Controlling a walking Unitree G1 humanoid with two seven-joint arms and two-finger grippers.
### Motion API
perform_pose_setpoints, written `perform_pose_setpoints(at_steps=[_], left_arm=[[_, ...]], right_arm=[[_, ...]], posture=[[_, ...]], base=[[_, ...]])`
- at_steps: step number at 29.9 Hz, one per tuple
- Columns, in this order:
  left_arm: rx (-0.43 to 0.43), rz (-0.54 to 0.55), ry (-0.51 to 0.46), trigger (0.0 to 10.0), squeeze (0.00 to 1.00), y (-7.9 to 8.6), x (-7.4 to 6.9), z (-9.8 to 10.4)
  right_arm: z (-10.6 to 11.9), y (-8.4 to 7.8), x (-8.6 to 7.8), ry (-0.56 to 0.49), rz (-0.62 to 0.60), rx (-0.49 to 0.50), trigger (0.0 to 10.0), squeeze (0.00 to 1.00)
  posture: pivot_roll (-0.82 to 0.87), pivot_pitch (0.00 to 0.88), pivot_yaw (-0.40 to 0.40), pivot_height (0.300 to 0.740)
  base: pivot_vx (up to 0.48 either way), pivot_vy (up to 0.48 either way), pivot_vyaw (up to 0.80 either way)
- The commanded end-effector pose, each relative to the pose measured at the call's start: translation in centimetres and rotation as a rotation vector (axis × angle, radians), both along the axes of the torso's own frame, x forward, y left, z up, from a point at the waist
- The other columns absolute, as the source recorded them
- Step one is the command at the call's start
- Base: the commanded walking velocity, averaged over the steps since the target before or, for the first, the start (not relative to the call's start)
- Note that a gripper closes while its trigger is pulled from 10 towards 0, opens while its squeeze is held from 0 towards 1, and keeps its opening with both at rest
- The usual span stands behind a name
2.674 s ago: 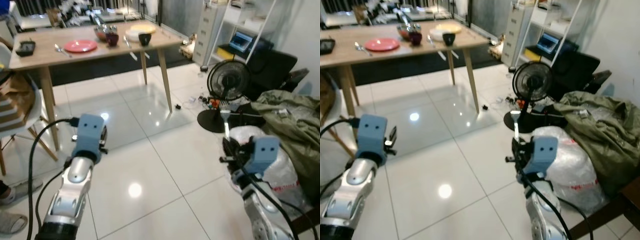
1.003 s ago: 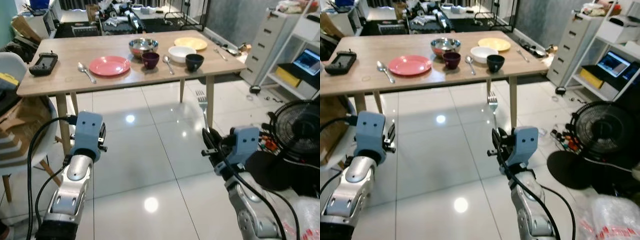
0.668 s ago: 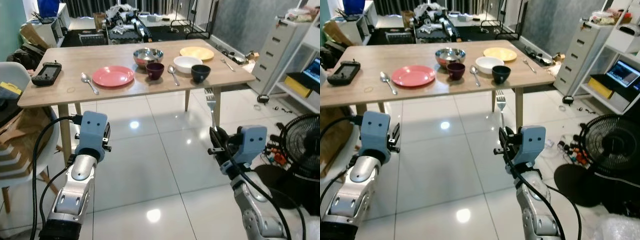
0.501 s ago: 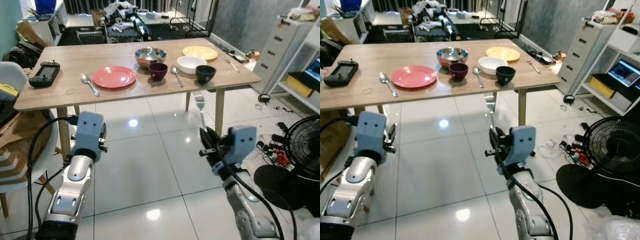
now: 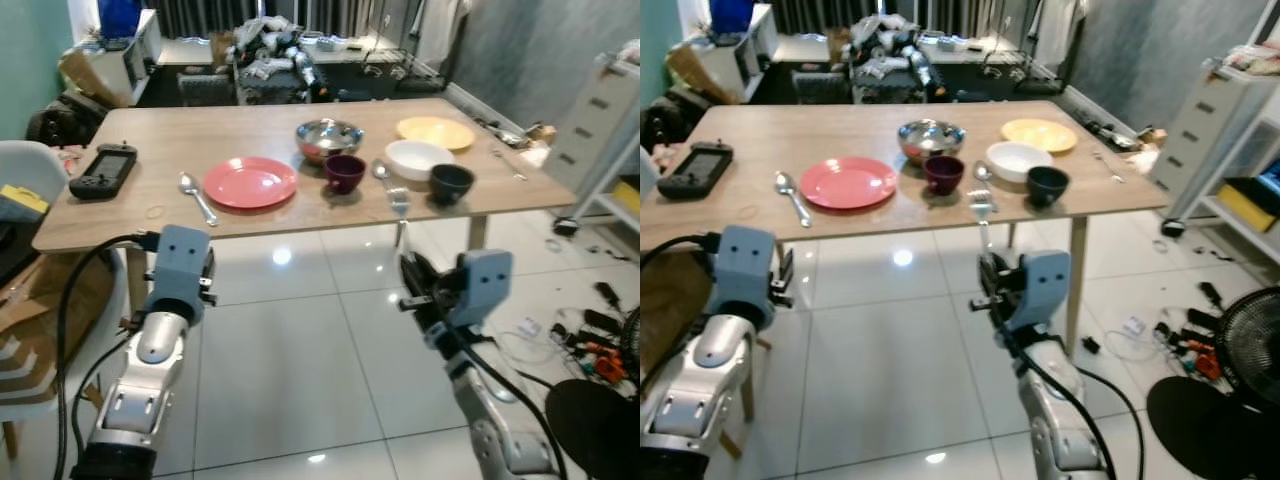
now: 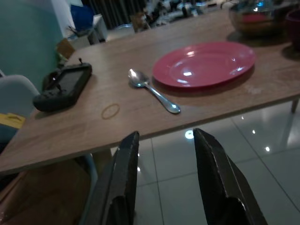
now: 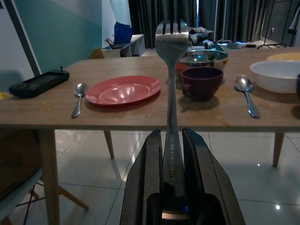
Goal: Setting the table
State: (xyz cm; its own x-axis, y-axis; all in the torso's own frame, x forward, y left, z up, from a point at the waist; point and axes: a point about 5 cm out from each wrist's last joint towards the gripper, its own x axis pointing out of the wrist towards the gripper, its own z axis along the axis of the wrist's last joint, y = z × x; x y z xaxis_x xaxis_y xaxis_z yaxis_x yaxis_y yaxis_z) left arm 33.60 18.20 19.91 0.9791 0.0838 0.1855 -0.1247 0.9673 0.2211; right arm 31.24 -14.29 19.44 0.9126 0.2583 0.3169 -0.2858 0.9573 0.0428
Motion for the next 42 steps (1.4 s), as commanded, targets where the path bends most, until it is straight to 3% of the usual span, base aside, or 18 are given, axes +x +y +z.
perform_pose_setpoints(at_steps=[1, 15, 24, 42], left_arm=[[0.005, -0.009, 0.018, 10.0, 0.0, -0.3, 0.0, -0.5], [0.008, -0.008, 0.02, 10.0, 0.0, -0.3, -0.2, -0.5], [0.014, -0.01, 0.023, 10.0, 0.0, -0.2, -0.3, -0.6], [0.025, -0.04, 0.034, 10.0, 0.0, -0.5, -0.6, -0.9]], right_arm=[[-0.5, -0.8, 0.0, 0.017, -0.031, 0.005, 10.0, 0.0], [-0.4, -0.8, 0.0, 0.016, -0.038, 0.007, 10.0, 0.0], [-0.7, -1.7, 0.2, 0.024, -0.114, -0.04, 10.0, 0.0], [-0.8, -2.6, 0.2, 0.019, -0.149, -0.073, 10.0, 0.0]], posture=[[0.08, 0.082, 0.064, 0.74], [0.08, 0.09, 0.066, 0.74], [0.08, 0.094, 0.065, 0.74], [0.08, 0.1, 0.062, 0.74]], base=[[0.465, 0.0, 0.0], [0.464, 0.0, 0.0], [0.465, 0.0, 0.0], [0.4, 0.0, 0.0]])
